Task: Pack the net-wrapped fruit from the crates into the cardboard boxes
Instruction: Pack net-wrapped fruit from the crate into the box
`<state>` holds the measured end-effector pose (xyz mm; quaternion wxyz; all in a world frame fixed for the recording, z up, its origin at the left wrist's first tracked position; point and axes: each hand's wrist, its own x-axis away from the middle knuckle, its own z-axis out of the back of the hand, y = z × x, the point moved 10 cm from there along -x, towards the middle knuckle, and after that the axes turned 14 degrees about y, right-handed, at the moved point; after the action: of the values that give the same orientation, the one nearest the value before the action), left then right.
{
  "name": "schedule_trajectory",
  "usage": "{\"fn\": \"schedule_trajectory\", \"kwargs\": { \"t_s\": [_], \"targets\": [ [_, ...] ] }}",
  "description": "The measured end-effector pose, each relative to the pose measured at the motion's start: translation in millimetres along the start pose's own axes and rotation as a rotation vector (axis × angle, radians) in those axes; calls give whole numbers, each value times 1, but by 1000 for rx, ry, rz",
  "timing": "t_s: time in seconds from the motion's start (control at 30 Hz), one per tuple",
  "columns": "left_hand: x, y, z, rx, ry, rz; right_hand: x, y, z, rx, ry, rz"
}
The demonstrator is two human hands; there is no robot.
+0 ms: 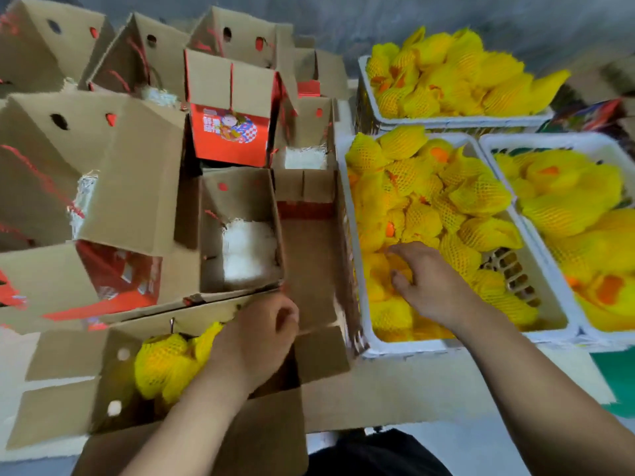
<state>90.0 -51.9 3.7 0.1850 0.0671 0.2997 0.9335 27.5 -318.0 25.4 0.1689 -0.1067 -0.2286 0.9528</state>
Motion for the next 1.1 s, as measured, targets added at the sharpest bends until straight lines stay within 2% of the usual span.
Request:
{"fn": "schedule_trajectory", "kwargs": {
  "t_s": [0.1, 0.2, 0.23, 0.33, 0.4, 0.53, 0.63, 0.7, 0.77, 0.83, 0.9, 1.0, 1.1],
  "targets": [
    [-22, 88, -10, 212, 140, -167, -25, 61, 13, 188, 0, -93],
    [-46, 150, -49, 339, 85, -263, -58, 103, 47, 399, 199, -137],
    [-53, 163, -66, 357, 39, -269, -68, 114, 55, 439, 220, -152],
    [-67, 175, -109, 374, -50, -204, -92, 148, 58, 583, 133, -177],
    [-70, 171, -121, 333, -12, -193, -98, 161, 62, 666, 158, -179],
    [-64, 166, -127, 238, 7, -245, -99, 175, 70, 584, 218, -259],
    [-63, 162, -124, 330, 36, -176, -98, 166, 89, 398, 321, -244],
    [-67, 160, -115, 464, 96, -87, -91, 144, 106, 121, 435, -215],
    [-70, 159, -111, 710, 86, 97, -75, 115, 111, -263, 474, -241],
    [-69, 164, -117, 1028, -39, 316, -55, 69, 95, -638, 358, -244],
    [-64, 166, -114, 1224, -113, 415, -34, 22, 66, -889, 171, -231],
    [-52, 139, -92, 1258, -33, 442, -12, -20, 30, -1085, 41, -298],
    [-34, 97, -66, 1224, 93, 443, 5, -40, -5, -1219, -19, -491]
  ]
}}
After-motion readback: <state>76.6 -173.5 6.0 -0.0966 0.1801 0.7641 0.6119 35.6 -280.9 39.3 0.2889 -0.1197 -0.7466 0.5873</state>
